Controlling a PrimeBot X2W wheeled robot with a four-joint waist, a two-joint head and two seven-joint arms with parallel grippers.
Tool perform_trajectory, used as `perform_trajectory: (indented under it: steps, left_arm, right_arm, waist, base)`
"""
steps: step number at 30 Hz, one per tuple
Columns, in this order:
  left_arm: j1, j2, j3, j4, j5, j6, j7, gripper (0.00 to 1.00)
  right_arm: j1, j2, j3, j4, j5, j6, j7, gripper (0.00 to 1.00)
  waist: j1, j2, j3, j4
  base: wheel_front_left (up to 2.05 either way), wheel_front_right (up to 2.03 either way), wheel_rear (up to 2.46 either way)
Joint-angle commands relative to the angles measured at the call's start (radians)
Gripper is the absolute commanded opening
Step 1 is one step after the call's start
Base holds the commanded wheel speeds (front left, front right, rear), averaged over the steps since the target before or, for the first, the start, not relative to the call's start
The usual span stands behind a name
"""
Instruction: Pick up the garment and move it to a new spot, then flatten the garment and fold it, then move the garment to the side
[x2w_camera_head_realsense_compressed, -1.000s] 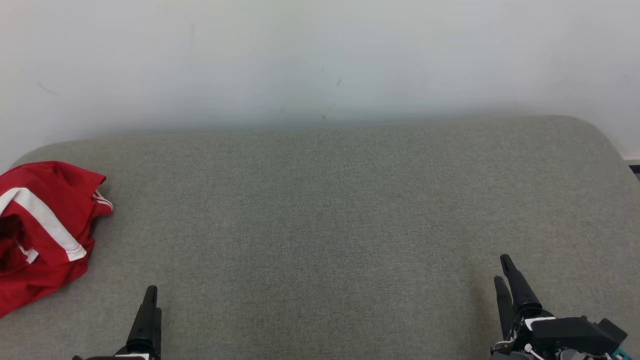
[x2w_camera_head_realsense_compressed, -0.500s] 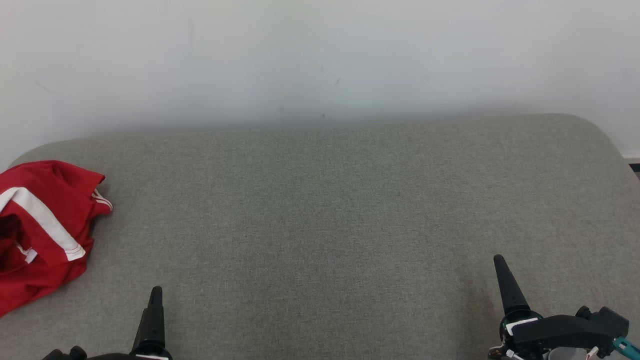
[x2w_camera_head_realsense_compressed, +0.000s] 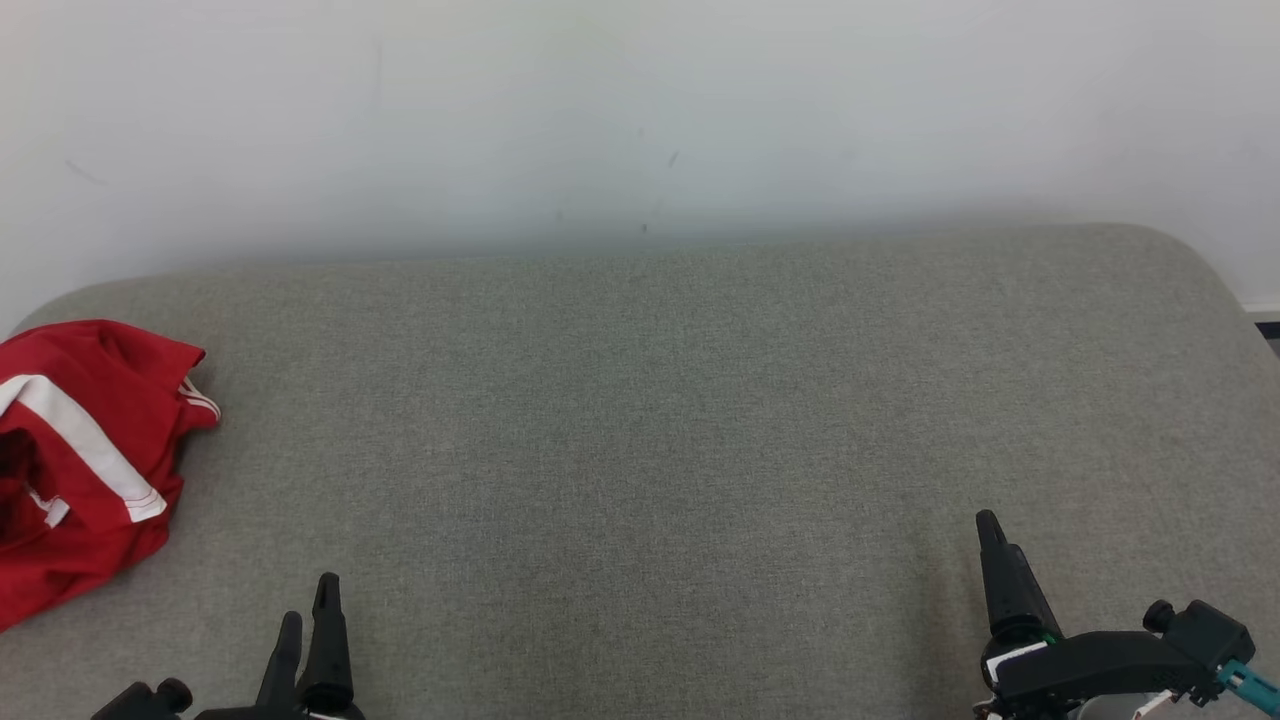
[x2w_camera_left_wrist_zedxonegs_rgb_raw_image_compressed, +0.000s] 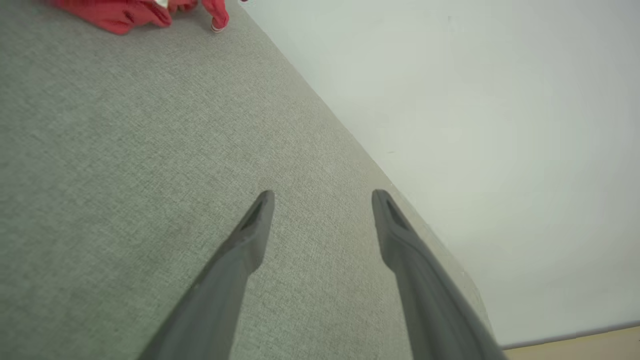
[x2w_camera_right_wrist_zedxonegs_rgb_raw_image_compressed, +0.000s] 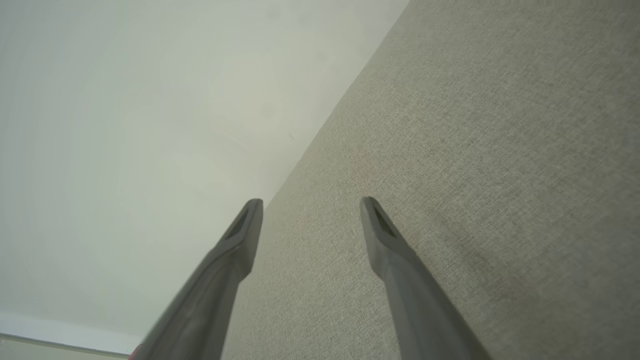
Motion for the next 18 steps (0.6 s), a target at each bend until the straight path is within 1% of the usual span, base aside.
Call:
perform_trajectory:
  steps: [1, 12, 18]
  left_arm:
    - [0.001, 0.006, -0.004, -0.017, 0.039, 0.004, -0.011, 1.0]
    - [0.008, 0.007, -0.024, -0.018, 0.201, 0.018, -0.046, 1.0]
    - [0.012, 0.008, -0.03, -0.021, 0.268, 0.025, -0.062, 1.0]
  right_arm:
    - [-0.011, -0.009, 0.003, -0.01, -0.038, -0.001, -0.013, 1.0]
    - [-0.01, -0.012, 0.01, -0.006, -0.182, -0.001, -0.048, 1.0]
    - [-0.009, -0.012, 0.012, -0.002, -0.242, -0.001, -0.063, 1.0]
  waist:
    - [-0.0001, 0.0, 0.001, 0.0]
    - [-0.0001, 0.0, 0.007, -0.001]
    - [-0.0001, 0.0, 0.007, -0.003]
  base:
    - [0.0, 0.0, 0.0]
    - [0.0, 0.0, 0.0]
    - [0.0, 0.0, 0.0]
